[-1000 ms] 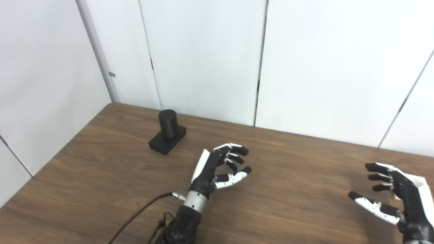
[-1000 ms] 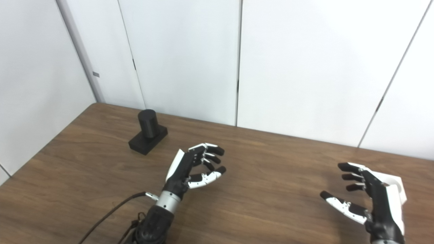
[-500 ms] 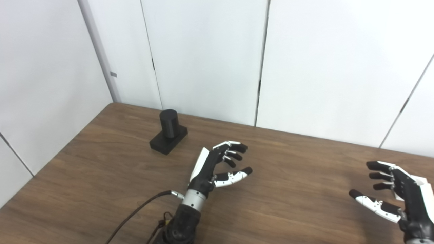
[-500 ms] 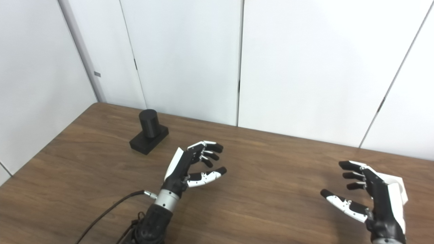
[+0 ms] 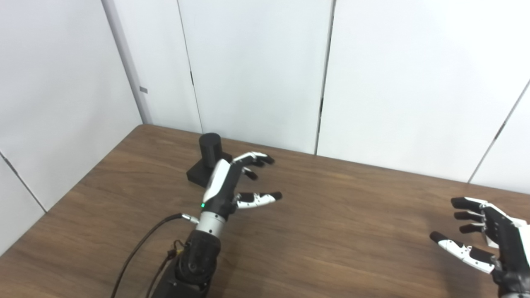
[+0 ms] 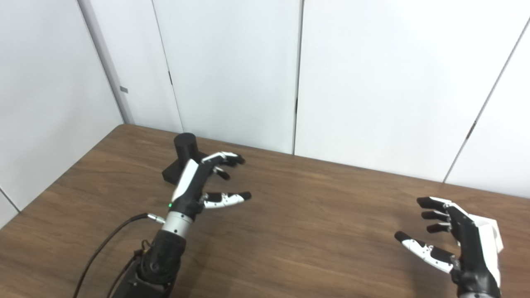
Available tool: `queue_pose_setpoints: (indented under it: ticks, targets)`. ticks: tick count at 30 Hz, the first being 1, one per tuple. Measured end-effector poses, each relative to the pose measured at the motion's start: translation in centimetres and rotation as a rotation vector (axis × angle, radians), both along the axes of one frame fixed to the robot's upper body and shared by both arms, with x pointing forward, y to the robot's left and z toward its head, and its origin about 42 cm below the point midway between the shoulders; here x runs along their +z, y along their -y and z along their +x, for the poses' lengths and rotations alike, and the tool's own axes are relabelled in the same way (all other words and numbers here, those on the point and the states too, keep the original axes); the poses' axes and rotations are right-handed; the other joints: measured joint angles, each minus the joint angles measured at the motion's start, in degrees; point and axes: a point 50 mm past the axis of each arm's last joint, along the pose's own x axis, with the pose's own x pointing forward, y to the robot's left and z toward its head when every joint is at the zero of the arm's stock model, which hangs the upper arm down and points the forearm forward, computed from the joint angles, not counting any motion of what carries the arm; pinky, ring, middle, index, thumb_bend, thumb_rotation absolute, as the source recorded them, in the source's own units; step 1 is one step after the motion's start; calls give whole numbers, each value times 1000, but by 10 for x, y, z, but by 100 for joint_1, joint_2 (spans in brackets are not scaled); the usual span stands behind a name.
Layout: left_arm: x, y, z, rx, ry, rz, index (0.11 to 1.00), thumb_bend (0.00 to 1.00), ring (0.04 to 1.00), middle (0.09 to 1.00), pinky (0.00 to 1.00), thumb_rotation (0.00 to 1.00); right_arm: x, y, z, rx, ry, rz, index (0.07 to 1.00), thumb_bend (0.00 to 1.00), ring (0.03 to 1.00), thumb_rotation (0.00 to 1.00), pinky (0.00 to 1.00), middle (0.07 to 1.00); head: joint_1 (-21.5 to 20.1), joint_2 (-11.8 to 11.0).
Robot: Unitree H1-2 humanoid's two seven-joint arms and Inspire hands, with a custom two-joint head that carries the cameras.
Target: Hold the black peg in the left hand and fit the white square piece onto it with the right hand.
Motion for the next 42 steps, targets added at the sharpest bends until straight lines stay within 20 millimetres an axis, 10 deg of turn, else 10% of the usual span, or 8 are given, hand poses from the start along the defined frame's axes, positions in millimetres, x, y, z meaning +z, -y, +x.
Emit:
queue_pose_setpoints:
  ticks: [14, 42]
  targets:
    - [23, -44, 9, 104, 33, 65, 751, 855, 815, 822, 701, 24, 1, 0, 0, 5, 0, 1, 649, 551, 644, 0, 524, 693, 35, 18]
    - [46, -94, 21, 483, -163, 316, 891, 1000, 1000, 1000, 985, 351, 3, 0, 0, 11, 0, 11, 658, 539, 635, 0, 528, 696, 132, 70]
